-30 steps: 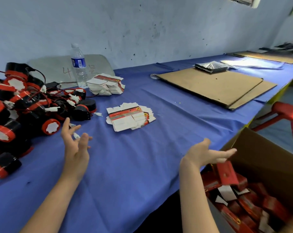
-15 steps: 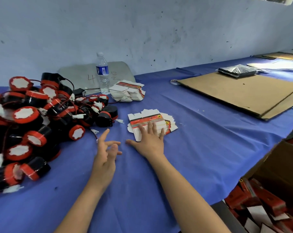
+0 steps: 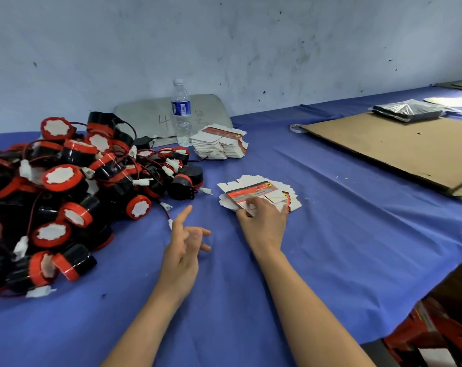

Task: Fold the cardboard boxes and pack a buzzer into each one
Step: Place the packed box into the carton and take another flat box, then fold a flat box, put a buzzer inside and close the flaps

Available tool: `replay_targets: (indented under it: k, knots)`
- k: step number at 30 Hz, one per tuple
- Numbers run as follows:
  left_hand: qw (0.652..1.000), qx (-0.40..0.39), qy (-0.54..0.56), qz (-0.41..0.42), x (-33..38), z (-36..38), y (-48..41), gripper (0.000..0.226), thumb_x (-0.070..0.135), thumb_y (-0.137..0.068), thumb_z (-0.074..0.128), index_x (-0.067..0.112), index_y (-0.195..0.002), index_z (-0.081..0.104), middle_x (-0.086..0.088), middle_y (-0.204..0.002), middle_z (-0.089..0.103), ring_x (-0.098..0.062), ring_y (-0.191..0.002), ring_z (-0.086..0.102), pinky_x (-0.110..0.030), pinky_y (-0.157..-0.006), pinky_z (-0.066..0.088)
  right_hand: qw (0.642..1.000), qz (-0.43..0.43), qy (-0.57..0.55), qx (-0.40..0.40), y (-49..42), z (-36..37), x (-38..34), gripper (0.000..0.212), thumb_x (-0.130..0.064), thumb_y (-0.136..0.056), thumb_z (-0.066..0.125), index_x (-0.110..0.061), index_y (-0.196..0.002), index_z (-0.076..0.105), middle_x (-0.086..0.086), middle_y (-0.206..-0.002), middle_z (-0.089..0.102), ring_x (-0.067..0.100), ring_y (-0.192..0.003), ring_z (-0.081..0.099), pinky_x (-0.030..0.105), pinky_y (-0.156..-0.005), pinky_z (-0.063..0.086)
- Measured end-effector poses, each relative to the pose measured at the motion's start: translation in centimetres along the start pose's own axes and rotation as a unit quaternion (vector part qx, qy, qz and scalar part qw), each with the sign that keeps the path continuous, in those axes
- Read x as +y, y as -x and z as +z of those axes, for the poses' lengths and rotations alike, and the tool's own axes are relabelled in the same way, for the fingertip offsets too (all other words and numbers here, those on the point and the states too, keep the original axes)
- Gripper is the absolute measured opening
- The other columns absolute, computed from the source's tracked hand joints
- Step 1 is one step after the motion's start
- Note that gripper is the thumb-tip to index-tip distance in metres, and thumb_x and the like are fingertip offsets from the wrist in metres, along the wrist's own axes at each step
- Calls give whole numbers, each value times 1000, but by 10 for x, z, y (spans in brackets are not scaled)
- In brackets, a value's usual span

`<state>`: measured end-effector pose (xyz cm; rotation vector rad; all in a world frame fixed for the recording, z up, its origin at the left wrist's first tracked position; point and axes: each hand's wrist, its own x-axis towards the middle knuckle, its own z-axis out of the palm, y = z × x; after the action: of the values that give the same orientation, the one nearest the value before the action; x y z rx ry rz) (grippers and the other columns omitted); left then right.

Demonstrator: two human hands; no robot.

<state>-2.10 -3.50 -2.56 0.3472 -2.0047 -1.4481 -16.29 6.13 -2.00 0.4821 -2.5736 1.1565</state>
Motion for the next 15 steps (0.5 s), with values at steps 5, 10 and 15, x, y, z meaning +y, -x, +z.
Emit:
replay_targets:
  k: [5, 10, 15]
  knots:
    - [1000, 4, -6, 3, -1, 0, 0, 52, 69, -77, 33, 50, -126, 34, 7, -98, 68, -8, -75, 68, -25, -78, 48, 999, 17, -42, 9, -1, -2, -1, 25, -20, -92, 54, -19, -112, 68, -3, -113, 69, 17, -113, 57, 52, -115, 15]
    - [1000, 6, -8, 4, -1, 0, 0, 51, 69, -78, 32, 50, -126, 35, 7, -97, 68, -8, -74, 68, -24, -78, 48, 991, -44, -92, 83, 1, -4, 1, 39, 3, -94, 43, -12, -124, 63, 5, -114, 68, 26, -109, 55, 42, -109, 32]
    - [1000, 4, -11, 3, -5, -1, -1, 49, 68, -81, 33, 49, -126, 38, 12, -93, 68, -8, -74, 68, -25, -77, 49, 941, -77, -251, 213, 1, -18, -2, 78, 22, -75, 33, -21, -139, 47, 3, -117, 57, 4, -101, 52, 8, -82, 40]
